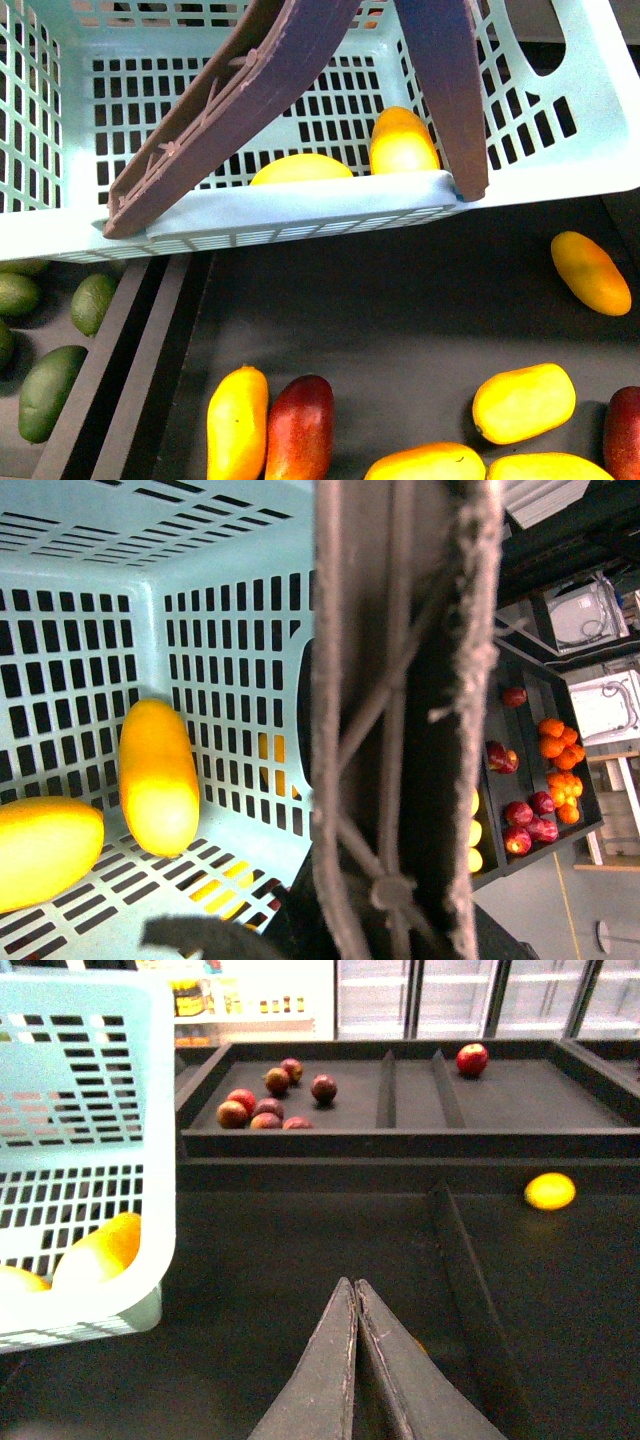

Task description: Pick lemon and mango into basket

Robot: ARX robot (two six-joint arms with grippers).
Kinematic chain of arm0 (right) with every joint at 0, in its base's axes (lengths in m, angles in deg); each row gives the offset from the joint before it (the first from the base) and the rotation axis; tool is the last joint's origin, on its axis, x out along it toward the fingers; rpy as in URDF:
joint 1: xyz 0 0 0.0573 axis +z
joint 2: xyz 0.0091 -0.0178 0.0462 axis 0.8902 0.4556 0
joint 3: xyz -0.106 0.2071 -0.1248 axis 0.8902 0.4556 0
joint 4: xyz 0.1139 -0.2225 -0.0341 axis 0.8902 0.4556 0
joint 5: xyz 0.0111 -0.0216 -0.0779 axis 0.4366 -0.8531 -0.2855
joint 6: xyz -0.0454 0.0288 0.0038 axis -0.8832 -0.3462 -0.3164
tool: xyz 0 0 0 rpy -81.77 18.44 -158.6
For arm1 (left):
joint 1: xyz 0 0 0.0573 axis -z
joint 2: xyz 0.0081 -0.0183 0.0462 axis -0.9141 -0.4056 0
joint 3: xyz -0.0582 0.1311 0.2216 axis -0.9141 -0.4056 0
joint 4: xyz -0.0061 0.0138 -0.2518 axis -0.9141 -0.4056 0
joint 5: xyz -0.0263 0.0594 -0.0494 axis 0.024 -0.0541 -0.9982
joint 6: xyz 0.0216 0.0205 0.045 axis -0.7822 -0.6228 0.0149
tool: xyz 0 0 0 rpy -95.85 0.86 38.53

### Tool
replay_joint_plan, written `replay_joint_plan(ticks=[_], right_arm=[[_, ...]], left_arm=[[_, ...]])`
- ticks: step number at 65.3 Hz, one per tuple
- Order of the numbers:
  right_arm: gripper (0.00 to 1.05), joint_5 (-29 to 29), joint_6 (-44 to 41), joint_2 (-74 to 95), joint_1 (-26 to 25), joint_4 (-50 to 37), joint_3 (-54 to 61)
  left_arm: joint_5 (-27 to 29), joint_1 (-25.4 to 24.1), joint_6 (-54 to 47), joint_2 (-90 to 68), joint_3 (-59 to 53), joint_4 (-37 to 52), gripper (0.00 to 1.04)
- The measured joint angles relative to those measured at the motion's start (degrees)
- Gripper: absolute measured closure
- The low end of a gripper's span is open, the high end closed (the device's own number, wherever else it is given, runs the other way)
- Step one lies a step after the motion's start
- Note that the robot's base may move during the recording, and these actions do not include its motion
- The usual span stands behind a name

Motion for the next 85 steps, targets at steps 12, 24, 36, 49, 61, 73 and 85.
replay_joint_plan(ticks=[12, 24, 36, 49, 61, 73, 85], right_arm=[[0.85, 0.0, -0.02, -0.13, 0.0, 0.07, 0.0], [0.54, 0.0, -0.02, -0.15, 0.0, 0.09, 0.0], [0.22, 0.0, -0.02, -0.15, 0.0, 0.09, 0.0], [0.09, -0.09, 0.0, -0.17, 0.0, 0.09, 0.0], [0.09, -0.2, -0.02, -0.2, 0.0, 0.17, 0.0], [0.09, -0.11, -0.02, -0.22, 0.0, 0.17, 0.0], [0.09, -0.09, 0.0, -0.24, 0.0, 0.22, 0.0]], left_arm=[[0.04, -0.02, 0.07, 0.0, 0.0, 0.0, 1.0], [0.0, -0.02, 0.04, 0.0, 0.0, 0.0, 1.0], [0.02, -0.02, 0.04, 0.0, 0.0, 0.0, 1.0], [0.04, -0.02, 0.07, 0.0, 0.0, 0.0, 1.0], [-0.87, 0.61, 0.02, 0.0, 0.0, 0.0, 1.0], [-0.61, 0.5, 0.61, 0.02, 0.0, 0.0, 1.0], [0.24, 0.07, 0.55, 0.0, 0.0, -0.02, 1.0]])
